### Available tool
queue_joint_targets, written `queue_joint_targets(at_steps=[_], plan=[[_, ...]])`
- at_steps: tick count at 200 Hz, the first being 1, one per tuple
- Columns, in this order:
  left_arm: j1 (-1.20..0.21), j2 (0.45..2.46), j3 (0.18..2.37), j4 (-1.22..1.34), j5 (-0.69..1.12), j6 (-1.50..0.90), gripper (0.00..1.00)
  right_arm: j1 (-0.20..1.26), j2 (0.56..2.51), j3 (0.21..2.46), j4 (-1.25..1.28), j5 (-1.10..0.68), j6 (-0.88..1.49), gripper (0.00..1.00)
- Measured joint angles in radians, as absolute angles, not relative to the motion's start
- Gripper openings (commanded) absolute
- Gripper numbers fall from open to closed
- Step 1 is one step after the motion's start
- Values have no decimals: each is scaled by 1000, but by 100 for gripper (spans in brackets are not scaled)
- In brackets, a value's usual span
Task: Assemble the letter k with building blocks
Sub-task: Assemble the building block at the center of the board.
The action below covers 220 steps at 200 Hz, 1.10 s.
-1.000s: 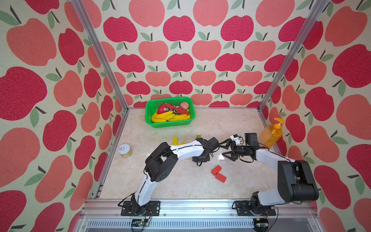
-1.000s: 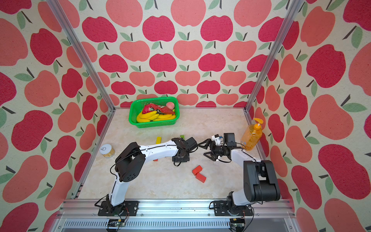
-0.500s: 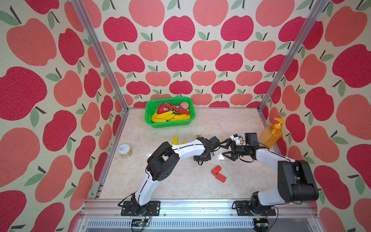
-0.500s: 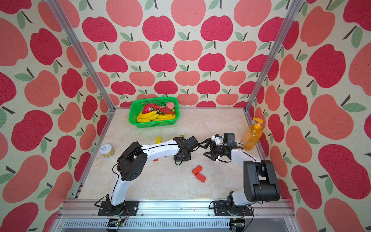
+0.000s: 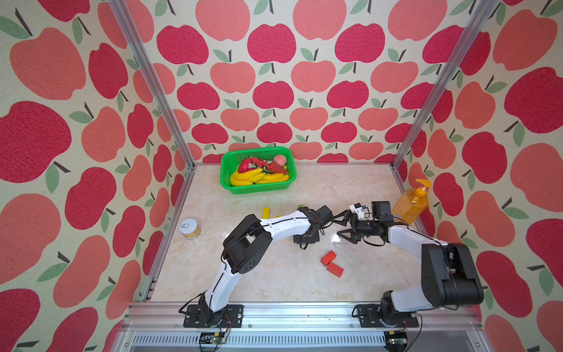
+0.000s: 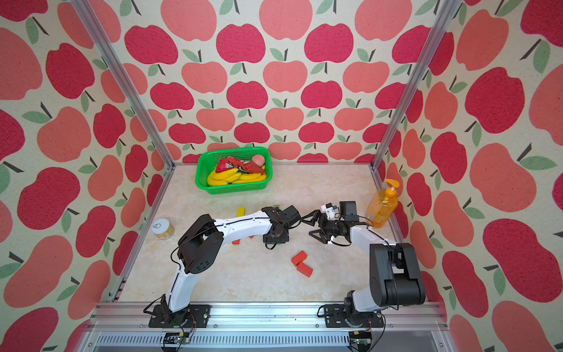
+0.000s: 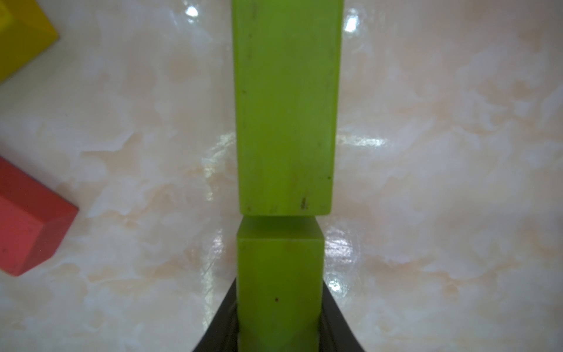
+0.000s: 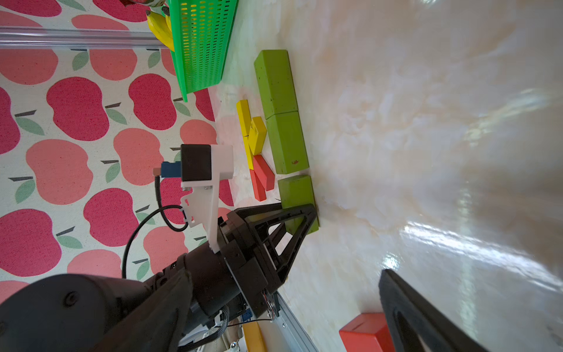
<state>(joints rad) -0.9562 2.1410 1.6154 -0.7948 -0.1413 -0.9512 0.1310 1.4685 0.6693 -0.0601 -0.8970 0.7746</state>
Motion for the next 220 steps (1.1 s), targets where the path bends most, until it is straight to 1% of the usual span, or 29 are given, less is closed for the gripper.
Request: queue_joint_targets(at_steps=[99,142,161,175,198,220], plan=[[-945,2162,1648,-796,-141,-951,21,131,1468,669,-60,-897,774,99],[-945,2164,1649,-796,-141,-951,24,131,1468,669,-60,-897,768,99],[-944,2164,1650,-797,-141,-951,29,131,1468,669,-60,-897,768,99],[-944,2164,1650,-797,-141,-951,35,131,1468,669,-60,-897,768,99],[-943,2170,1650,-794,-133,-938,49,131,1468,669,-60,-897,768,99],[-942,2175,1658,-789,-121,-927,58,131,1468,669,-60,-897,767,99]])
